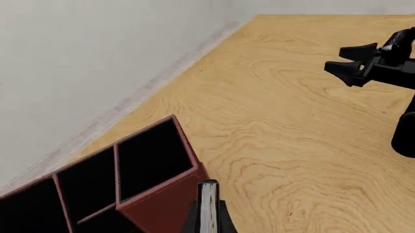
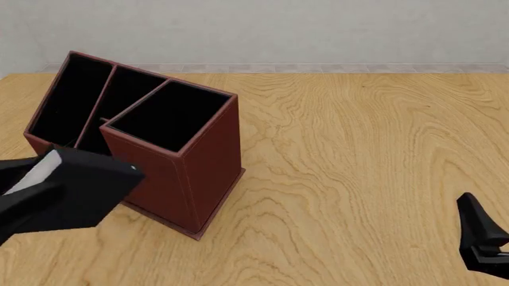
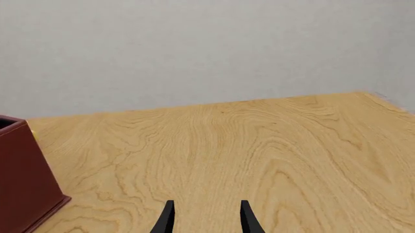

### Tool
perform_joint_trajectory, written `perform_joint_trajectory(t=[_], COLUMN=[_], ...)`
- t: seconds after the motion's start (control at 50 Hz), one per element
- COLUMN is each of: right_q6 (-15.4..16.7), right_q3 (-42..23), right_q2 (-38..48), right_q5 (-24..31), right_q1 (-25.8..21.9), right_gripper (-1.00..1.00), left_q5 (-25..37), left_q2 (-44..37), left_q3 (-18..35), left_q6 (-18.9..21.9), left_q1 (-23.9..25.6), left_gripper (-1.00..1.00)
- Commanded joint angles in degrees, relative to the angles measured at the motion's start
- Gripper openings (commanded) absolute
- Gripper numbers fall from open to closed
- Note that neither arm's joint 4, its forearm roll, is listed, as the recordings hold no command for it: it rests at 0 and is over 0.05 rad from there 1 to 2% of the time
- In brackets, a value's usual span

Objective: Pick up the book and place it in the left compartment of the caddy.

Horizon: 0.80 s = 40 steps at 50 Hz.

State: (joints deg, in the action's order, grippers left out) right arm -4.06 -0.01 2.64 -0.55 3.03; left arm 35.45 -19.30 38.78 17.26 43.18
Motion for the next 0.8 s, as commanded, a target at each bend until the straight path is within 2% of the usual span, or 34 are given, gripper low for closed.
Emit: perform_joint_trajectory(t=[0.02,0.08,0.14,0.32,0.4,0.64,0.68,0.72,0.8], right_q6=[-0.25,-0.3,-0.39,-0.54,-0.68,-0.89,-0.89,-0.88,-0.91], right_q3=[0.0,-0.01,-0.01,0.0,0.0,0.0,0.0,0.0,0.0], right_q2=[-0.39,-0.41,-0.55,-0.54,-0.41,-0.77,-0.77,-0.81,-0.78], right_q5=[0.33,0.33,0.45,0.39,0.25,0.58,0.58,0.63,0.62], right_q1=[0.08,0.1,0.12,0.2,0.23,0.37,0.37,0.43,0.47], right_gripper=[1.0,1.0,1.0,1.0,1.0,1.0,1.0,1.0,1.0], left_q5=[0.18,-0.38,-1.94,-2.93,-4.9,-8.22,-8.13,-9.8,-11.54], left_q2=[1.4,1.29,0.73,0.63,-0.01,-5.04,-5.64,-6.32,-8.64], left_q3=[6.82,7.52,8.51,12.56,13.82,17.65,18.37,17.93,19.15], left_q6=[2.63,2.81,4.18,5.84,7.23,5.45,4.8,6.06,4.1], left_q1=[-3.38,-4.95,-8.87,-12.66,-16.9,-26.75,-26.93,-29.72,-33.88], left_gripper=[-1.0,-1.0,-1.0,-1.0,-1.0,-1.0,-1.0,-1.0,-1.0])
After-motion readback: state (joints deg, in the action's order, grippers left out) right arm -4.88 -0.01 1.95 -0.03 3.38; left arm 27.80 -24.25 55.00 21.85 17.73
